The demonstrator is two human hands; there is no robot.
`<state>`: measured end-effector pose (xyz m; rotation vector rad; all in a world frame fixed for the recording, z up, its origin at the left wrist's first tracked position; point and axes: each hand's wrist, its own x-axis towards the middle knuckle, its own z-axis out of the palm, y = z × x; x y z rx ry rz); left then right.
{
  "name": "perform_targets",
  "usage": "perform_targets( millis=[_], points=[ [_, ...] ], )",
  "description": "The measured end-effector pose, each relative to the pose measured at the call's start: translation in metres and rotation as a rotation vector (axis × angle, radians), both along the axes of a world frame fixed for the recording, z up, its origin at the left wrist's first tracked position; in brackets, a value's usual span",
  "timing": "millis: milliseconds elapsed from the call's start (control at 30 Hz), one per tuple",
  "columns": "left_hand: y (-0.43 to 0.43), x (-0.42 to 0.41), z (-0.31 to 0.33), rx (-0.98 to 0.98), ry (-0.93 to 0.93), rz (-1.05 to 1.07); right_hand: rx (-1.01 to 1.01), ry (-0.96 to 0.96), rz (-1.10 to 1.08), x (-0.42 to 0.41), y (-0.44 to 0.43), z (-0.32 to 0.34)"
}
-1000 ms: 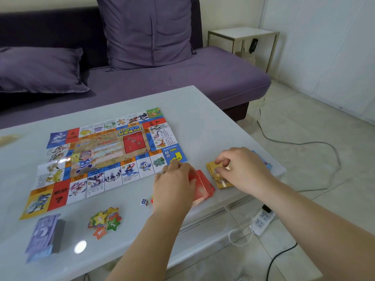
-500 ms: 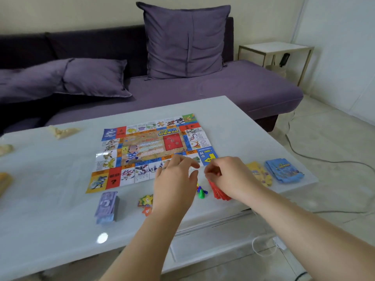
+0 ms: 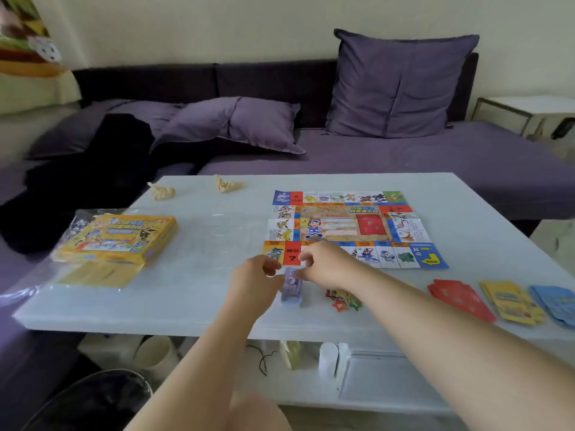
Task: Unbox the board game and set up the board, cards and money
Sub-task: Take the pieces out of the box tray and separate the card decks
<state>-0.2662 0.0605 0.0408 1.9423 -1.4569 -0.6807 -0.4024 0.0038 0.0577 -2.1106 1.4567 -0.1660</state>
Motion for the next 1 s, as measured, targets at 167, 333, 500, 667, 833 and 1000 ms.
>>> perform_targets(
  millis=[167, 333, 500, 667, 833, 1000],
  points=[
    [-0.015, 0.012, -0.011, 0.151, 0.056, 0.0, 0.242, 0.169, -0.05, 0.022, -0.021, -0.01],
    [-0.023, 0.01, -0.027, 0.241, 0.115, -0.046, 0.312, 0.241, -0.007, 0.029, -0.034, -0.012],
    [-0.023, 0.008, -0.038, 0.252, 0.047, -0.074, 0.291, 0.363, 0.08, 0.042, -0.039, -0.015],
    [-0.022, 0.006, -0.041, 0.247, 0.021, -0.053, 0.337, 0.453, 0.103, 0.052, -0.041, -0.008],
    [-0.02, 0.006, -0.041, 0.234, 0.013, -0.041, 0.377, 0.51, 0.127, 0.058, -0.044, -0.003],
    [-0.02, 0.007, -0.044, 0.224, 0.023, -0.026, 0.309, 0.582, 0.222, 0.058, -0.041, 0.001]
  ],
)
